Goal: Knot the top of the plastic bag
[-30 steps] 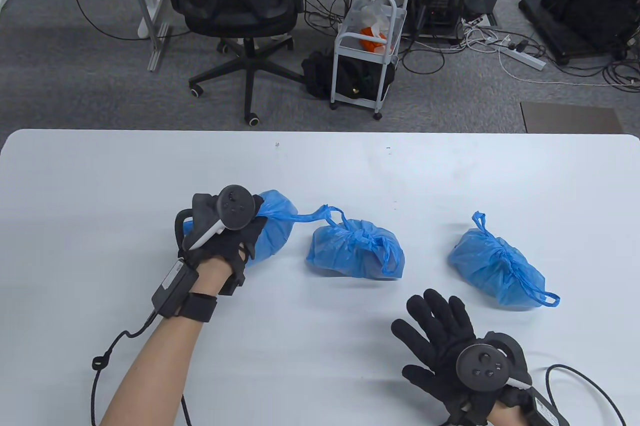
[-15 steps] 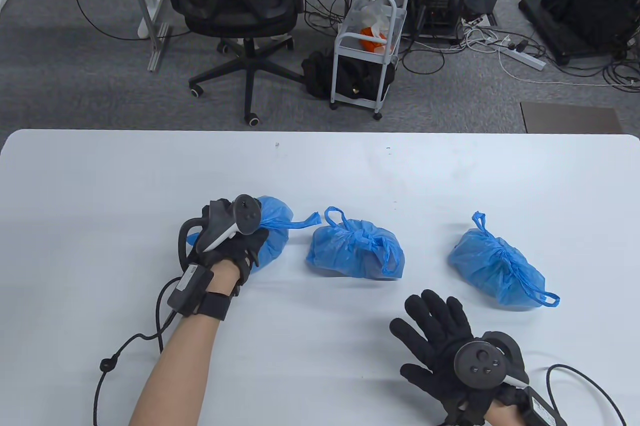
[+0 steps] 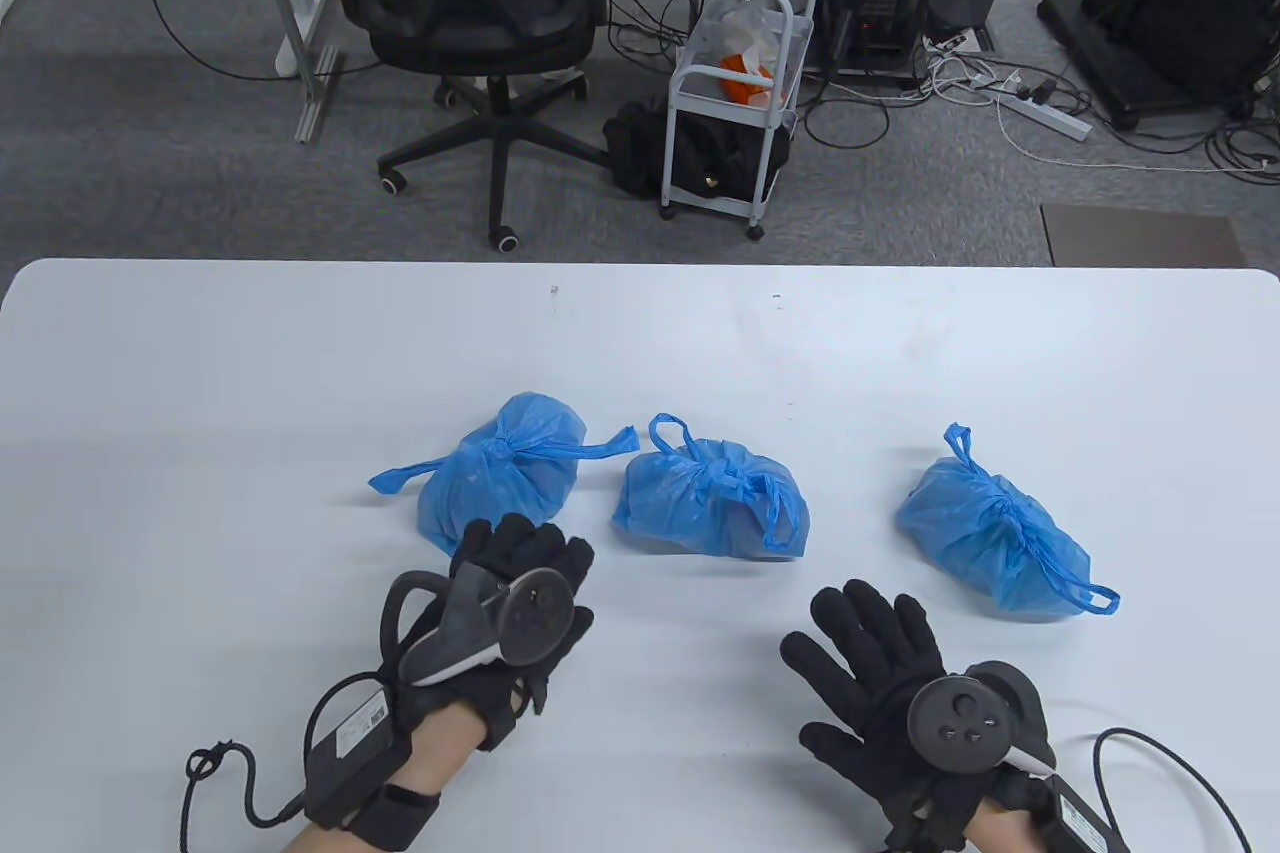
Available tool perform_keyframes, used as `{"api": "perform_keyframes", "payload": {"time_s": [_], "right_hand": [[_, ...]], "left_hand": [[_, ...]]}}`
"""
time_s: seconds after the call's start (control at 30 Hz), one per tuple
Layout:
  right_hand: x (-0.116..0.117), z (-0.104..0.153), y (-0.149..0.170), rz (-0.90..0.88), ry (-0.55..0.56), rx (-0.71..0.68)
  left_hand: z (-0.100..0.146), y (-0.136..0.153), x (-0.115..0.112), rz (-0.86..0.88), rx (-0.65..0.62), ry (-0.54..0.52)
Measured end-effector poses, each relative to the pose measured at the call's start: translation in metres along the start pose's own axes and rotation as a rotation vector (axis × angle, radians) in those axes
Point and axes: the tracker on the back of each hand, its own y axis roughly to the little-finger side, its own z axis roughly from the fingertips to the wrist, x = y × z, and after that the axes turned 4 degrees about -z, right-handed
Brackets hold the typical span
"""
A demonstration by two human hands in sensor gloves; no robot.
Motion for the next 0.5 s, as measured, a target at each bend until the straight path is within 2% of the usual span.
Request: {"api": "perform_keyframes", "payload": {"time_s": [0.13,0.17,0.23,0.33,0.43,0.5], "right_hand": [[0.000,0.000,0.000,0.000,-0.004,0.000],[0.000,0.000,0.000,0.001,-0.005,-0.001],[0.000,0.000,0.000,0.003,-0.005,-0.001],[0.000,0.000,0.001,0.000,-0.006,0.002],[0.000,-0.001,0.001,-0.007,-0.004,0.007],[0.000,-0.001,0.001,-0.010,-0.004,0.009]], "left_hand": [[0.018,-0.019,-0.023,0.007,-0.068,0.018],[0.019,-0.020,-0.027,0.009,-0.078,-0.006],[0.019,-0.017,-0.033,0.015,-0.065,-0.023],[0.018,-0.016,-0.036,0.074,-0.066,0.009],[0.020,-0.017,-0.042,0.030,-0.075,0.010],[0.023,-0.018,-0.043,0.049,-0.116,-0.004]]}}
